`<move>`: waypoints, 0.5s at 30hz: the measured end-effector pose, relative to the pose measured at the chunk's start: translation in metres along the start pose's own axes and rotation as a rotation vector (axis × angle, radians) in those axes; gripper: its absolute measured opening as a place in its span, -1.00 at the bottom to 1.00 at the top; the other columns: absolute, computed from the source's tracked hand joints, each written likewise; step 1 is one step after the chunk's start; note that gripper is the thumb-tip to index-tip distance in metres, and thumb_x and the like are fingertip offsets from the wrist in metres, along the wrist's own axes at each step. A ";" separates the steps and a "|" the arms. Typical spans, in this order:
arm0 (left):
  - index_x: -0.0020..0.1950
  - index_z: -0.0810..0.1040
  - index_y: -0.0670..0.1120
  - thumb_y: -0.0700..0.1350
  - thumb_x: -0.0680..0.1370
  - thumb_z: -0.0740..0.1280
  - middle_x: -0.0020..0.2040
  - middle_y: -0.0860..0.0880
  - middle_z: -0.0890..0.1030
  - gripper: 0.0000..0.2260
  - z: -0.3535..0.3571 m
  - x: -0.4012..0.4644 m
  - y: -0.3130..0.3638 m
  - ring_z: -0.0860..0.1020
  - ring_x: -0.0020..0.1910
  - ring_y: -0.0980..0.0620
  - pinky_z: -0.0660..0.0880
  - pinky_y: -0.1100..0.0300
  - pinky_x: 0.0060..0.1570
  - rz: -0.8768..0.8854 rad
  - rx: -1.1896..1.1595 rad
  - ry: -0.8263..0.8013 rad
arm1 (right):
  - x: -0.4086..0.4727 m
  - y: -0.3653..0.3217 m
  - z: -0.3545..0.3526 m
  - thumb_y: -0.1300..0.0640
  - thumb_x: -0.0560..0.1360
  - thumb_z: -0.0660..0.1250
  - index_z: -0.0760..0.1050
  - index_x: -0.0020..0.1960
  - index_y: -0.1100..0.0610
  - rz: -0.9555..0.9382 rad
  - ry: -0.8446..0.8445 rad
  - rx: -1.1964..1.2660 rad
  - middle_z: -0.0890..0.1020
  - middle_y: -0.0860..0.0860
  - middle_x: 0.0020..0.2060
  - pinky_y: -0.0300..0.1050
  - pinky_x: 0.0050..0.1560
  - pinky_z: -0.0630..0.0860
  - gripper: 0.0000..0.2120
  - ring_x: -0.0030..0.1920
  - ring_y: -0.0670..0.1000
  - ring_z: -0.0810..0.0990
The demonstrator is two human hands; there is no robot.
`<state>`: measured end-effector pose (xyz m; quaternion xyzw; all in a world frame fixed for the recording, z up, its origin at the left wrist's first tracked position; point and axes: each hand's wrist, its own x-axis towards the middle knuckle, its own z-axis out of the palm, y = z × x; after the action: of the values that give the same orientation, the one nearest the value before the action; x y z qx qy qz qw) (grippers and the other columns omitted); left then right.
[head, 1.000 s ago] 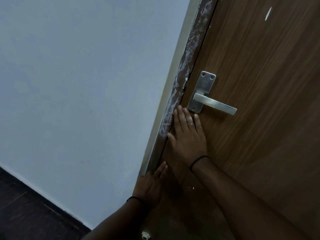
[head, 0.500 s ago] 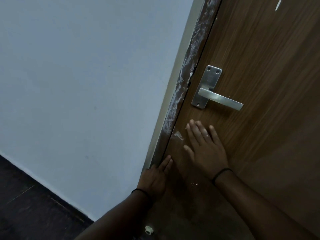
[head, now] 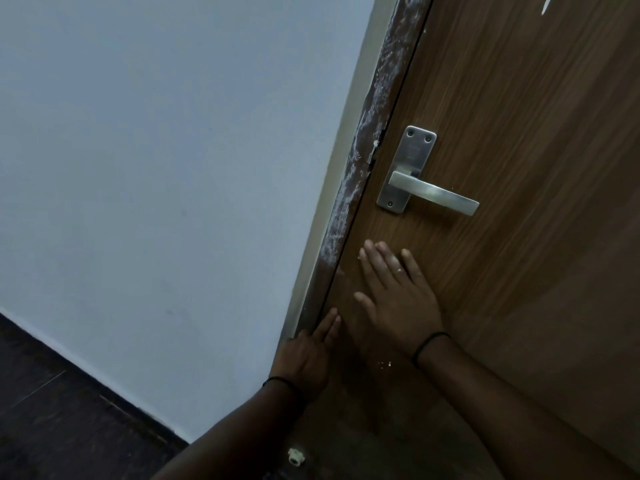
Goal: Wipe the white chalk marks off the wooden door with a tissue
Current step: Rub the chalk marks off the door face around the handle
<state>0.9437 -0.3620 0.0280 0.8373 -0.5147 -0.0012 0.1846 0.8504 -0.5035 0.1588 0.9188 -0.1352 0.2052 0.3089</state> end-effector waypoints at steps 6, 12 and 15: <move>0.59 -0.23 0.12 -0.01 0.64 0.05 0.61 0.09 -0.19 -0.39 0.005 -0.007 -0.006 0.47 0.16 -0.17 0.43 0.01 -0.03 -0.003 0.065 -0.048 | -0.011 -0.040 0.025 -0.19 0.64 -0.12 -0.04 0.59 0.14 -0.171 -0.200 -0.012 0.00 0.02 0.59 0.12 0.56 -0.18 -0.37 0.58 0.01 -0.12; 0.59 -0.19 0.14 -0.02 0.66 0.05 0.57 -0.07 0.18 -0.42 -0.010 -0.006 -0.013 0.52 0.12 -0.15 0.48 -0.03 0.10 -0.047 0.067 -0.039 | 0.001 -0.010 0.002 -0.15 0.63 -0.06 0.09 0.57 0.14 -0.048 -0.048 0.004 0.11 0.05 0.57 0.12 0.55 -0.05 -0.40 0.57 0.03 0.03; 0.59 -0.17 0.14 0.00 0.66 0.08 0.55 -0.06 0.22 -0.41 -0.014 -0.006 -0.008 0.51 0.10 -0.16 0.48 -0.02 0.04 -0.058 0.074 -0.026 | 0.023 -0.032 -0.003 -0.18 0.64 -0.09 -0.03 0.59 0.14 -0.019 -0.050 0.031 0.00 0.03 0.58 0.10 0.55 -0.14 -0.38 0.58 0.03 -0.08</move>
<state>0.9508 -0.3497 0.0372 0.8580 -0.4923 0.0016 0.1465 0.8819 -0.4795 0.1551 0.9295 -0.1308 0.1814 0.2933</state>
